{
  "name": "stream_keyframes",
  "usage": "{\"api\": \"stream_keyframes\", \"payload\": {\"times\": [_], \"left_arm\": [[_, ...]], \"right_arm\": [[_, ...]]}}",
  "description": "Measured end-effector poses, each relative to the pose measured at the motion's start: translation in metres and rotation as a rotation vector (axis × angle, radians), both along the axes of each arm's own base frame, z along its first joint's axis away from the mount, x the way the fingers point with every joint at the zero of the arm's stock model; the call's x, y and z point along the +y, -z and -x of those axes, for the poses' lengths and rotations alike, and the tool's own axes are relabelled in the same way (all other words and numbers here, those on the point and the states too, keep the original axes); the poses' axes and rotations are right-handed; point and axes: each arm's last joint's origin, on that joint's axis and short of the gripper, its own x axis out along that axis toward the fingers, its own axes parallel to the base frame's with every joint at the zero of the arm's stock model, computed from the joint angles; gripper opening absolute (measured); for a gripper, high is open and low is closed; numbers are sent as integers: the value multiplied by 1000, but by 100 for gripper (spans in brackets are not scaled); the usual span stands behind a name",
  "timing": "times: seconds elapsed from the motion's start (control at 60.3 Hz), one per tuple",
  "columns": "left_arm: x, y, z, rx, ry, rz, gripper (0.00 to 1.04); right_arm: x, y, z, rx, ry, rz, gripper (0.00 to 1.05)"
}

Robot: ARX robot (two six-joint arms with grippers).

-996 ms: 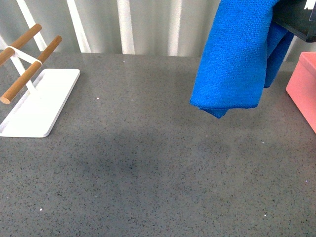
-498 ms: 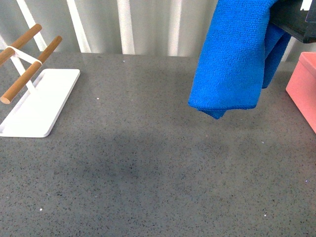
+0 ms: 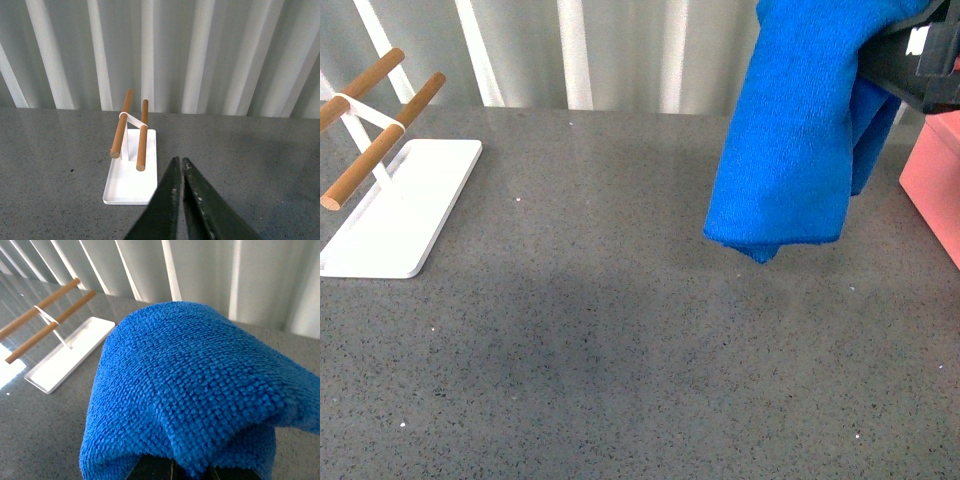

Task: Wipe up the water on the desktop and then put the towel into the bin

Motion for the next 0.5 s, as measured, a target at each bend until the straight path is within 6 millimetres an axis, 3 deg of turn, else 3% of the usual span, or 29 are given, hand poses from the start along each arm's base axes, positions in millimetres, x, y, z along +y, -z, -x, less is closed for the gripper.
{"api": "stream_keyframes", "payload": {"times": [0.133, 0.232, 0.332, 0.498], "left_arm": [[0, 0, 0, 0, 0, 0, 29], [0, 0, 0, 0, 0, 0, 50], [0, 0, 0, 0, 0, 0, 67], [0, 0, 0, 0, 0, 0, 92]], "right_arm": [[1, 17, -16, 197, 92, 75, 3], [-1, 53, -15, 424, 106, 186, 3], [-2, 74, -11, 494, 85, 238, 3], [-4, 90, -13, 525, 92, 294, 3]]}}
